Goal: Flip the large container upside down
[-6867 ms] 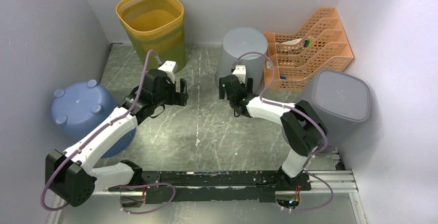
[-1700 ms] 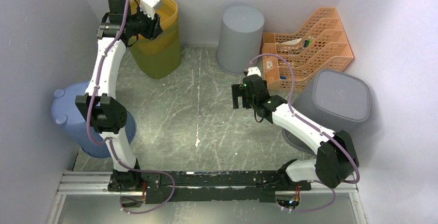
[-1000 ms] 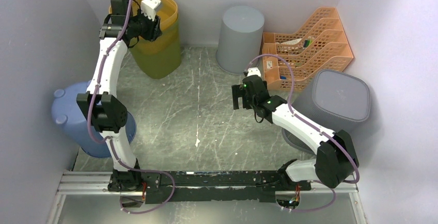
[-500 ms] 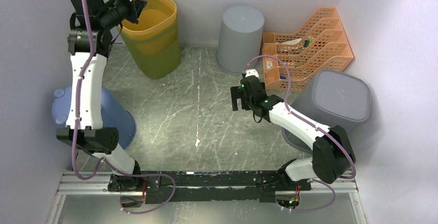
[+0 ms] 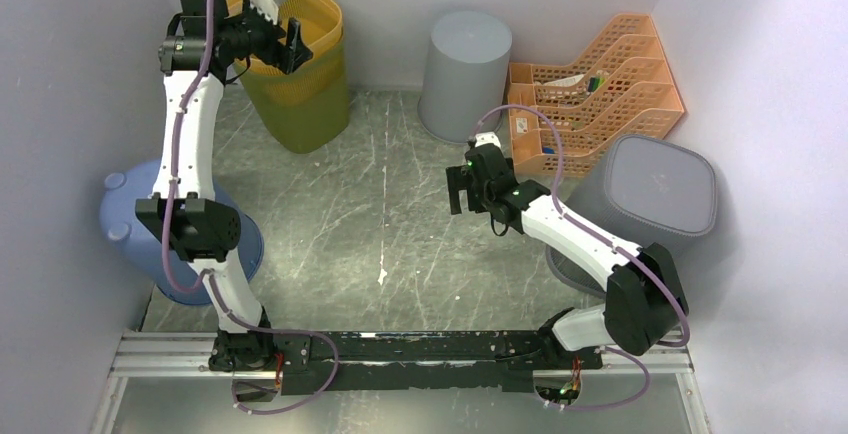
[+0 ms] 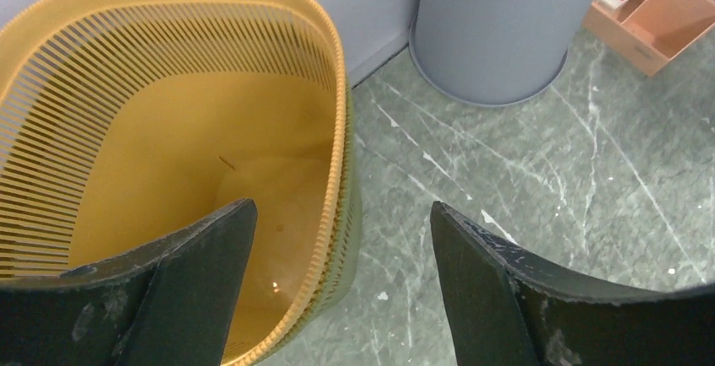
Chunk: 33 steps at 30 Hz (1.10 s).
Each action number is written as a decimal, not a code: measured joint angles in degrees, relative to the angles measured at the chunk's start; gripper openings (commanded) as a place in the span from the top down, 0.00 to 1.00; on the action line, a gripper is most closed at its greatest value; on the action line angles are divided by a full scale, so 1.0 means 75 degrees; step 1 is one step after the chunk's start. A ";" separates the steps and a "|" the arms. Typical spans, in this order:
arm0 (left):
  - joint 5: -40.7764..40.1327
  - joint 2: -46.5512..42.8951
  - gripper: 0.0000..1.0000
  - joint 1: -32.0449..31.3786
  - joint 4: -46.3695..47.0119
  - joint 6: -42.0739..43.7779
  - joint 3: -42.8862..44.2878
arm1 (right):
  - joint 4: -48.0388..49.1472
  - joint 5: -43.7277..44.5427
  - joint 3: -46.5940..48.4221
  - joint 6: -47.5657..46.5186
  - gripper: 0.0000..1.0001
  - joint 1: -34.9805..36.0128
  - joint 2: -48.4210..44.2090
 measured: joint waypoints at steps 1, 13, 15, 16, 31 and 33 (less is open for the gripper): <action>0.0020 0.0082 0.13 0.0038 -0.0064 0.0096 0.0029 | -0.0032 0.0003 0.0035 0.0000 0.00 0.0000 0.0000; 0.0647 0.1116 0.18 0.0254 -0.0973 0.0982 0.0361 | -0.0350 0.0119 0.0198 0.0032 0.00 0.0006 0.0006; 0.0656 0.1183 0.21 0.0291 -0.1017 0.1093 0.0411 | -0.0350 0.0117 0.0204 0.0032 0.00 0.0012 0.0050; 0.0664 0.1183 0.24 0.0332 -0.1061 0.1119 0.0411 | -0.0347 0.0117 0.0207 0.0032 0.00 0.0017 0.0090; 0.0373 0.0769 0.93 0.0530 -0.0201 0.0647 -0.0090 | -0.0300 0.0090 0.0221 0.0061 0.00 0.0082 0.0341; 0.0262 0.0385 0.93 0.0530 0.0210 0.0379 -0.0717 | -0.0289 0.0090 0.0221 0.0061 0.00 0.0085 0.0344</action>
